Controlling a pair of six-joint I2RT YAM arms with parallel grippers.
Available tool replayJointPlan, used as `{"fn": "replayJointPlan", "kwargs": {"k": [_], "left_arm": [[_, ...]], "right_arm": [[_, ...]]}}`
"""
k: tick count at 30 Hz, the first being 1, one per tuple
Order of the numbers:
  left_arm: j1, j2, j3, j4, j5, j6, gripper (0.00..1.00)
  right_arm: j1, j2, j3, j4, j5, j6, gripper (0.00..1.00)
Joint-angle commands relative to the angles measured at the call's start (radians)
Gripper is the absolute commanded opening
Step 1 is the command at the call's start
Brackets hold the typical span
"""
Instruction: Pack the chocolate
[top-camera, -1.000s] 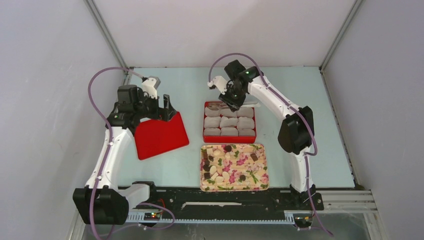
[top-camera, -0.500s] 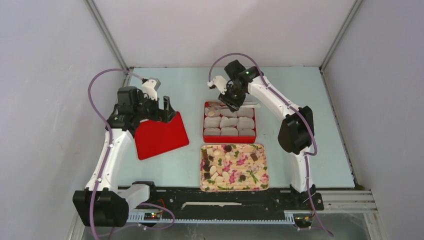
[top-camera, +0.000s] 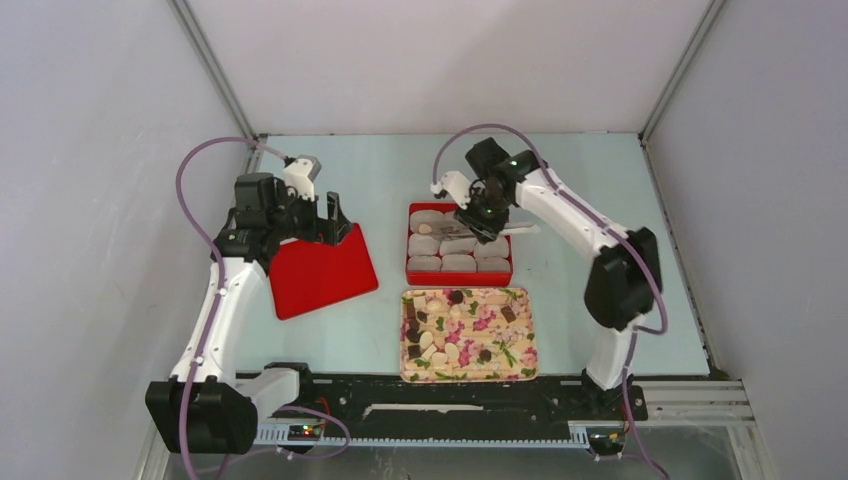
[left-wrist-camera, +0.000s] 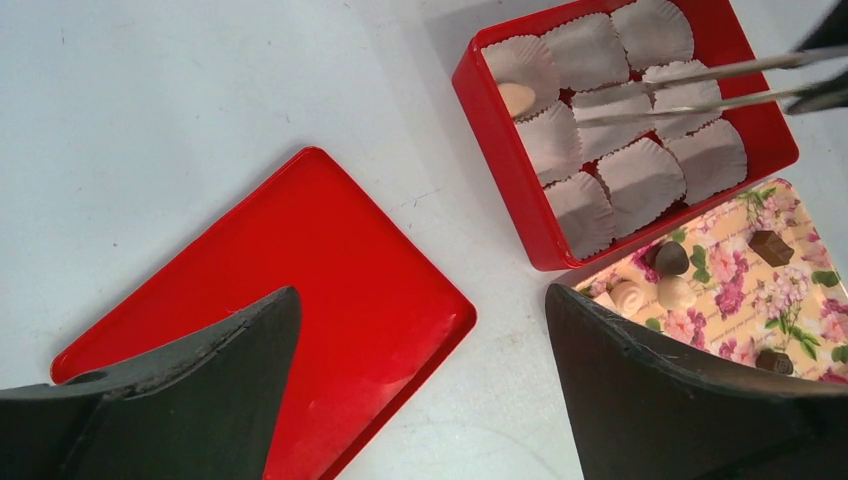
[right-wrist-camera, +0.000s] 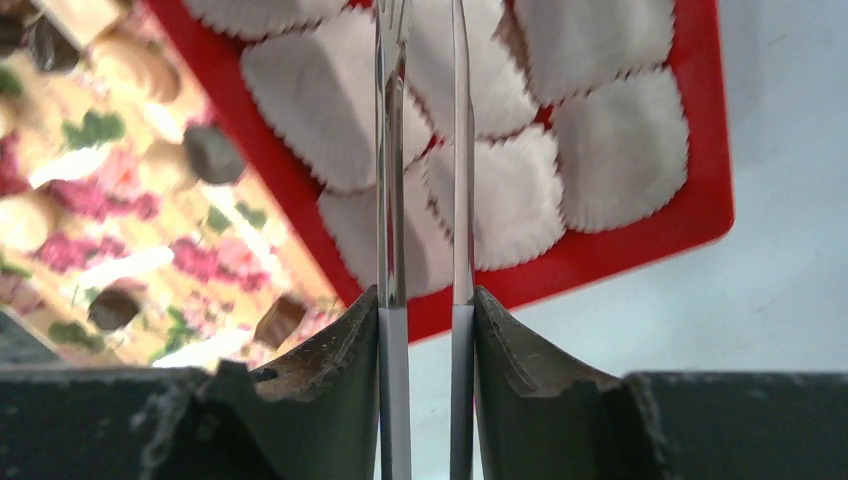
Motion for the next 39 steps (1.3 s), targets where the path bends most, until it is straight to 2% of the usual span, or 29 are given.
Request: {"fn": "replayJointPlan", "kwargs": {"k": [1,9,14,20,30,35,39], "left_arm": [[0.002,-0.006,-0.016,0.021,0.005,0.031,0.98],[0.002,0.03,-0.006,0.018,0.007,0.028,0.97],[0.002,0.039,-0.002,0.018,0.008,0.026,0.97],[0.003,0.033,-0.005,0.016,0.006,0.026,0.97],[0.002,0.036,-0.009,0.018,0.006,0.027,0.97],[0.002,0.041,-0.009,0.022,0.009,0.026,0.97],[0.002,0.039,-0.012,0.021,0.011,0.028,0.97]], "right_arm": [[0.005,-0.254,-0.136,0.011,-0.005,-0.039,0.34],[0.019,-0.51,-0.41,-0.045,-0.072,-0.076,0.33],[0.042,-0.541,-0.518,-0.045,-0.1,-0.078,0.32],[0.063,-0.505,-0.544,-0.043,-0.095,-0.079,0.35],[0.09,-0.513,-0.546,-0.085,-0.116,-0.092,0.35],[0.099,-0.535,-0.578,-0.076,-0.102,-0.086,0.44],[0.102,-0.516,-0.589,-0.066,-0.108,-0.085,0.46]]}}
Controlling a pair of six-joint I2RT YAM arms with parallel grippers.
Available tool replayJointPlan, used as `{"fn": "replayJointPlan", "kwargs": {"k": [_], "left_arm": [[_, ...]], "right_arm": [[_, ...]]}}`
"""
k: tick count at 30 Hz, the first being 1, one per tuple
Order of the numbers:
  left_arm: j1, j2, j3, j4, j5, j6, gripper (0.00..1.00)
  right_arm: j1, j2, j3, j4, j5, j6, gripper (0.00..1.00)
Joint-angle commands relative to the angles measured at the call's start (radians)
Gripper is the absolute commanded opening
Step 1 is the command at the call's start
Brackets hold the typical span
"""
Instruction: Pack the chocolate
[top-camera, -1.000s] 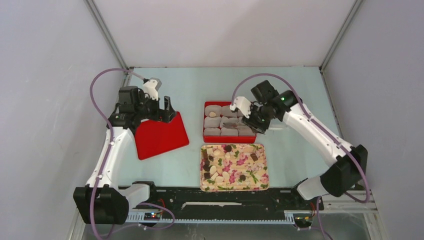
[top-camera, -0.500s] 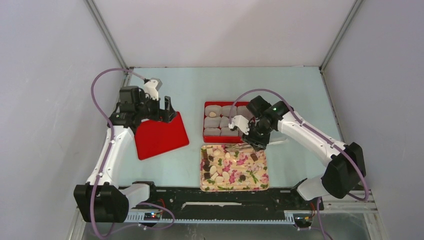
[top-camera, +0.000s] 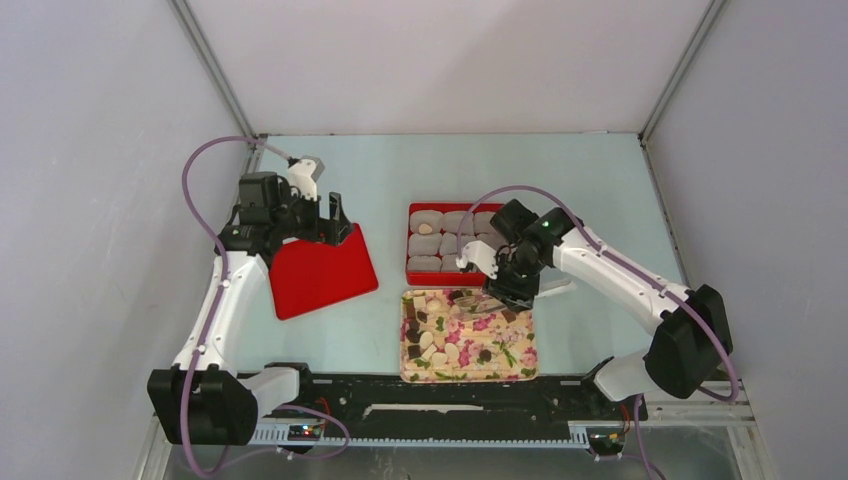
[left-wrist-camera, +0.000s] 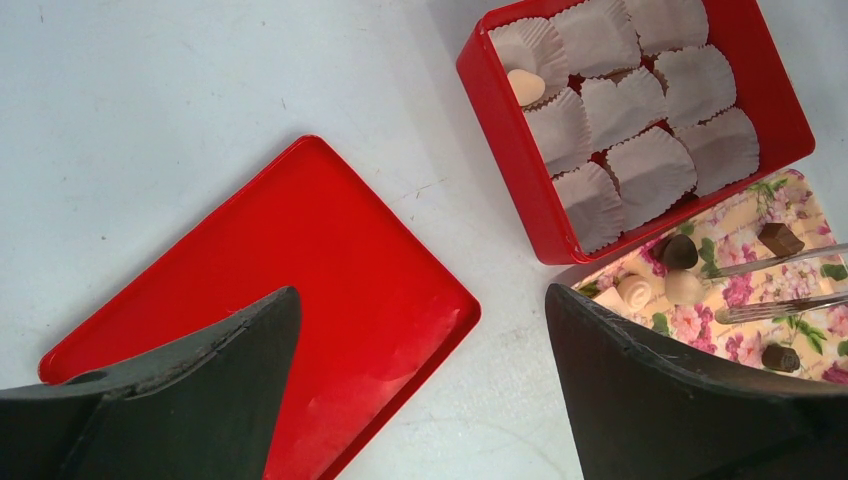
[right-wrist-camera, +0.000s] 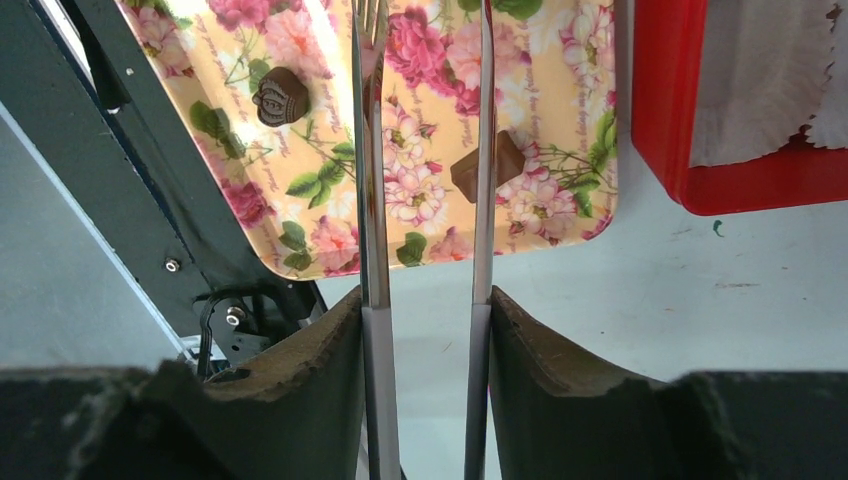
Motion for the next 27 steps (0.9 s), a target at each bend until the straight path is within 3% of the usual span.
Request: {"fn": "replayJointPlan", "kwargs": {"k": [1,14,27], "left_arm": [[0.002,-0.003,-0.012,0.021,0.01,0.018,0.97],[0.002,-0.017,-0.023,0.026,0.014,0.021,0.97],[0.002,-0.017,-0.031,0.034,0.019,0.02,0.97]], "right_arm": [[0.012,-0.009,-0.003,0.012,-0.018,-0.003,0.46],[0.088,0.07,-0.001,0.056,0.061,0.004,0.42],[0.098,0.062,0.021,0.065,0.084,0.016,0.44]]}}
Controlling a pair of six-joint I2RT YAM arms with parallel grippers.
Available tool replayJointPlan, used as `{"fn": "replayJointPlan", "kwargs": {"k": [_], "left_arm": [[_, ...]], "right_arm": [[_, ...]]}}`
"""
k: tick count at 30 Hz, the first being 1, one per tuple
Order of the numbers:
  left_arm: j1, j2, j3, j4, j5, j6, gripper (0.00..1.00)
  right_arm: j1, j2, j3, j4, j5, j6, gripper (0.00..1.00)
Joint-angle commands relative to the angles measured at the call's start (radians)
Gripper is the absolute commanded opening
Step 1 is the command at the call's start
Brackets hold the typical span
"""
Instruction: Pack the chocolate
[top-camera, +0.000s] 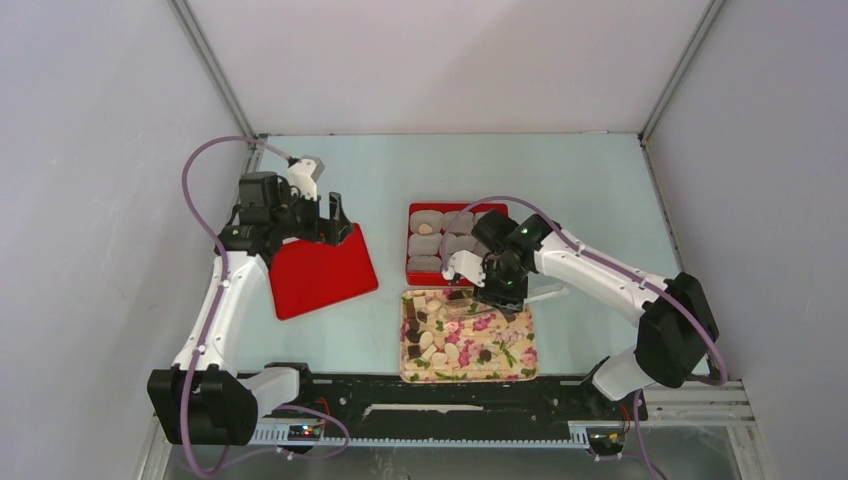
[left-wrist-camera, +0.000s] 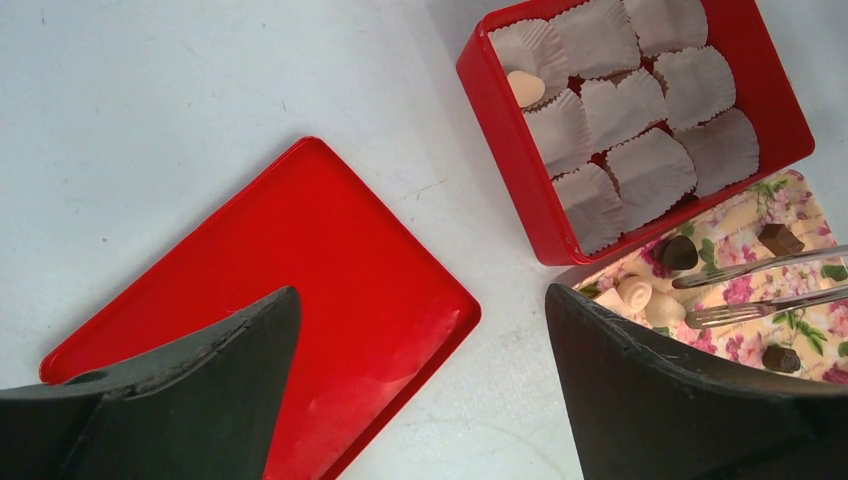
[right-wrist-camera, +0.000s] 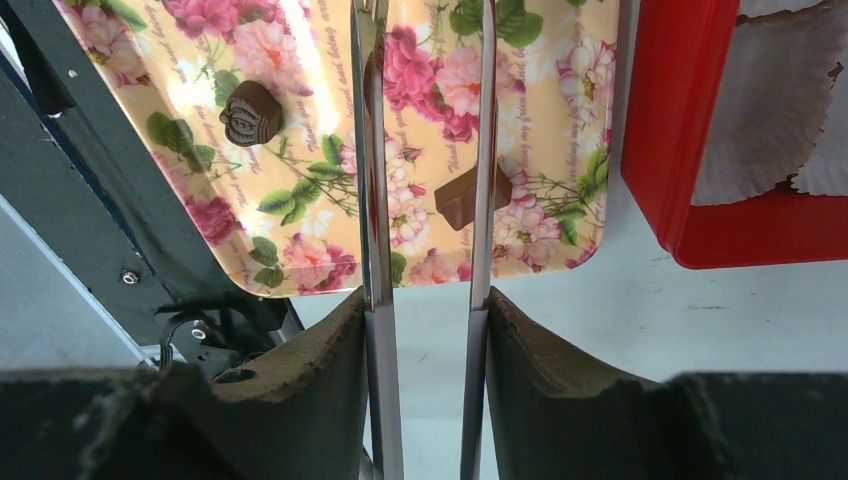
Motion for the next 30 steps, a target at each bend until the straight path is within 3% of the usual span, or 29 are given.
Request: {"fn": "replayJointPlan", "kwargs": {"k": [1,11,20,26,30], "left_arm": [[0.002,-0.017,-0.031,0.033,0.017,0.019,0.97],[0.002,-0.02,-0.034,0.03,0.019,0.023,0.97],[0.002,-0.017,-0.035,0.034,0.025,0.021,0.98],[0.002,-0.013,-0.034,0.034,0.027,0.021,0.98],[0.002,-0.006,-0.029,0.035,0.029,0.021,0.97]], "right_arm": [[0.009,-0.004,0.036,0.011,-0.012,0.007,0.45],[0.034,0.08,0.068,0.015,-0.032,0.003,0.47],[0.033,0.069,0.116,-0.019,-0.054,0.003,0.25],[0.025,-0.048,0.138,-0.072,-0.097,-0.021,0.22],[-0.047,-0.102,0.166,-0.086,-0.12,-0.026,0.23]]}}
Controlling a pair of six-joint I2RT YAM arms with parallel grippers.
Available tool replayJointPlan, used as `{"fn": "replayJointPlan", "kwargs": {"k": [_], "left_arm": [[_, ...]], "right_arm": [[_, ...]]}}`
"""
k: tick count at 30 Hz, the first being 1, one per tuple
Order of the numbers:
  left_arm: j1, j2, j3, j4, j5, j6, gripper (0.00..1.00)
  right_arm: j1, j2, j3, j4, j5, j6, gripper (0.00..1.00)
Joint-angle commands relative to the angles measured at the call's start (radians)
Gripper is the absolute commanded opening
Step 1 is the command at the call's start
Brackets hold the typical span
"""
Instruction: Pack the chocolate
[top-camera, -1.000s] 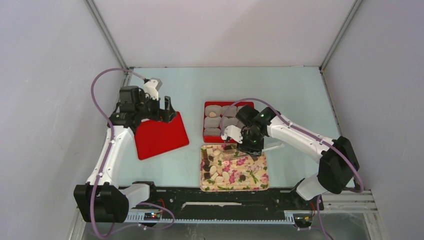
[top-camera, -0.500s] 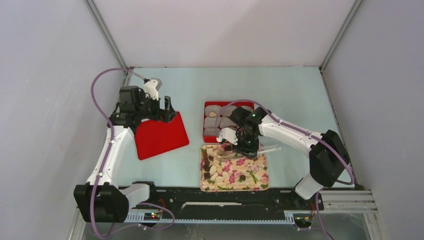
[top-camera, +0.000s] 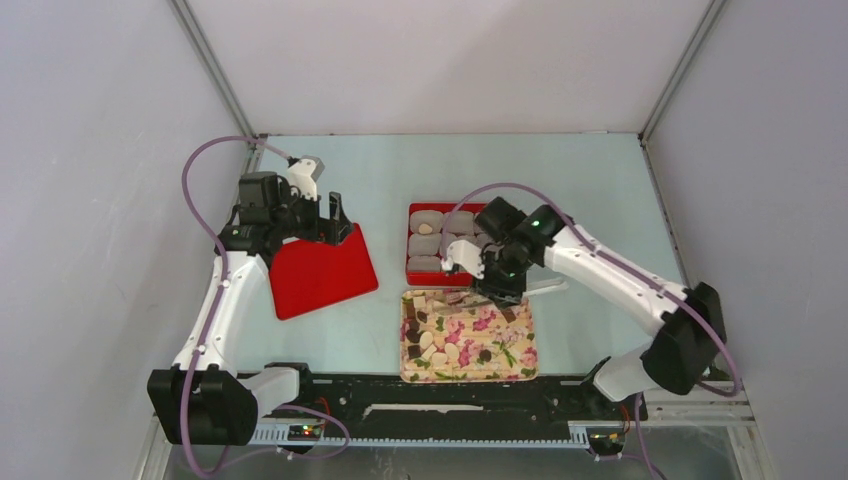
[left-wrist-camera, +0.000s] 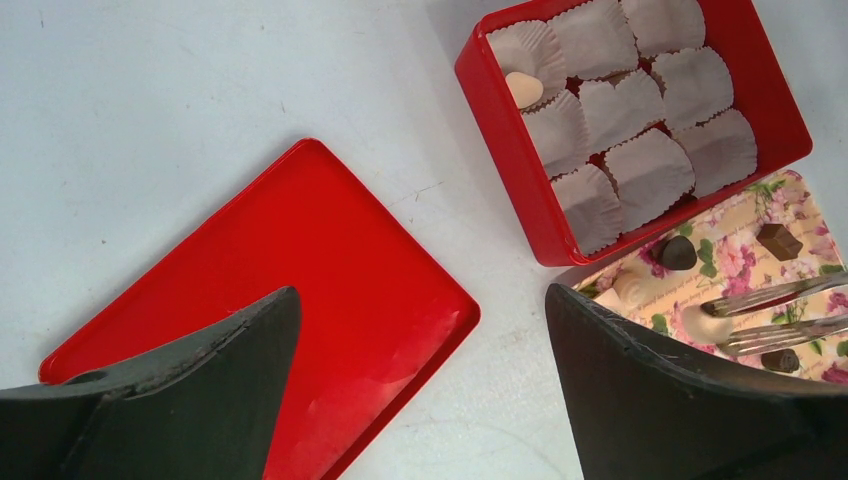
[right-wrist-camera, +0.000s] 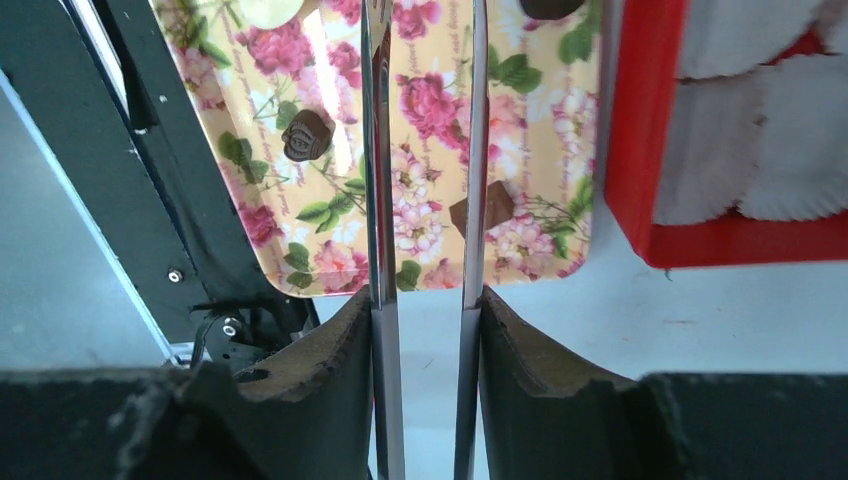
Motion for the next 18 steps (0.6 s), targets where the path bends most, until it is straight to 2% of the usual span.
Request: {"fn": "replayJointPlan", "kwargs": {"k": [1,7,12,18], "left_arm": [[0.002,-0.004,-0.028,0.032,0.027,0.019,0.97],[0.002,-0.01,-0.029,0.03,0.026,0.02,0.97],[0.002,-0.022,-0.03,0.028,0.022,0.021,0.97],[0.003,-0.034,-0.037,0.028,0.021,0.021,0.98]], "right_arm": [[-0.083,-0.095,0.078,-0.023,-0.056,-0.019,0.23],[-0.208,-0.087,0.09,0.109,-0.006,0.003,0.23],[-0.258,0.025,0.147,0.202,0.096,0.077,0.23],[-0.311,0.158,0.269,0.236,0.082,0.153,0.24]]}}
